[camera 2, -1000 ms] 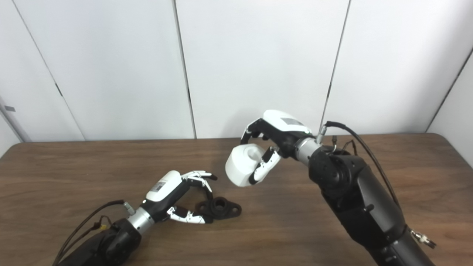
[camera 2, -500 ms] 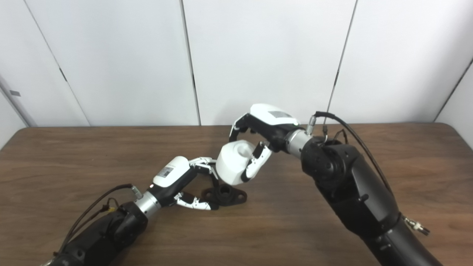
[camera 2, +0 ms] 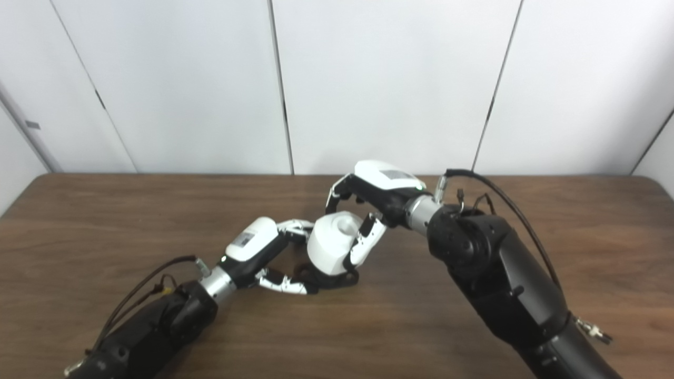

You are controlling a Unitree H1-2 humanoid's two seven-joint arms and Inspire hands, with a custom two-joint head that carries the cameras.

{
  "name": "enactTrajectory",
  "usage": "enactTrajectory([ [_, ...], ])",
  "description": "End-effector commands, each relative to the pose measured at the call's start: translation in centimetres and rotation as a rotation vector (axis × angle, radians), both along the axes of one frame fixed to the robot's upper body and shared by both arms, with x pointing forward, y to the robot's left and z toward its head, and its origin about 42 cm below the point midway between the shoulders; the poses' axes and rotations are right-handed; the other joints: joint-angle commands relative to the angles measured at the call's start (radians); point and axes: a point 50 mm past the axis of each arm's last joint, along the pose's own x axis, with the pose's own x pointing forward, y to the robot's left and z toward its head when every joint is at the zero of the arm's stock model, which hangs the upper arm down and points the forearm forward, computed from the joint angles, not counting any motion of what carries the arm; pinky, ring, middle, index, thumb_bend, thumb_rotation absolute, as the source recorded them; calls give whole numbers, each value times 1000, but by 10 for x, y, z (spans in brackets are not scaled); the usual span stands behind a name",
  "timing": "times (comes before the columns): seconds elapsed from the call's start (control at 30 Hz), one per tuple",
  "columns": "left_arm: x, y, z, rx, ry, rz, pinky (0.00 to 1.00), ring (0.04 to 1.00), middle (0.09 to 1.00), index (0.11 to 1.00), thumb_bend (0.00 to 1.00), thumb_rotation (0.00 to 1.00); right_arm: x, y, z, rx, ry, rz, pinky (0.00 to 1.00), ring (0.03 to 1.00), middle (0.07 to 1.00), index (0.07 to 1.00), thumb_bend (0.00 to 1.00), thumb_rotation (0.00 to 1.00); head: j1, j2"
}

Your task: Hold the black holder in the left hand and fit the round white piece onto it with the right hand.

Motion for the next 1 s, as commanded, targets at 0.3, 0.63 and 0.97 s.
enactTrajectory([
  [0.3, -30, -5, -56, 226, 208, -32, 683, 837, 816, 488, 524, 68, 5, 9, 16, 1, -73, 53, 752, 816, 750, 481, 525, 140, 9, 7],
  [0.63, -31, -6, -53, 226, 204, -28, 687, 842, 818, 488, 524, 69, 8, 14, 8, -11, -42, 53, 768, 823, 760, 481, 525, 140, 13, 12],
  [0.97, -30, -7, -53, 225, 204, -30, 679, 840, 816, 488, 524, 69, 9, 16, -3, -6, -24, 57, 790, 818, 760, 480, 525, 139, 11, 13],
])
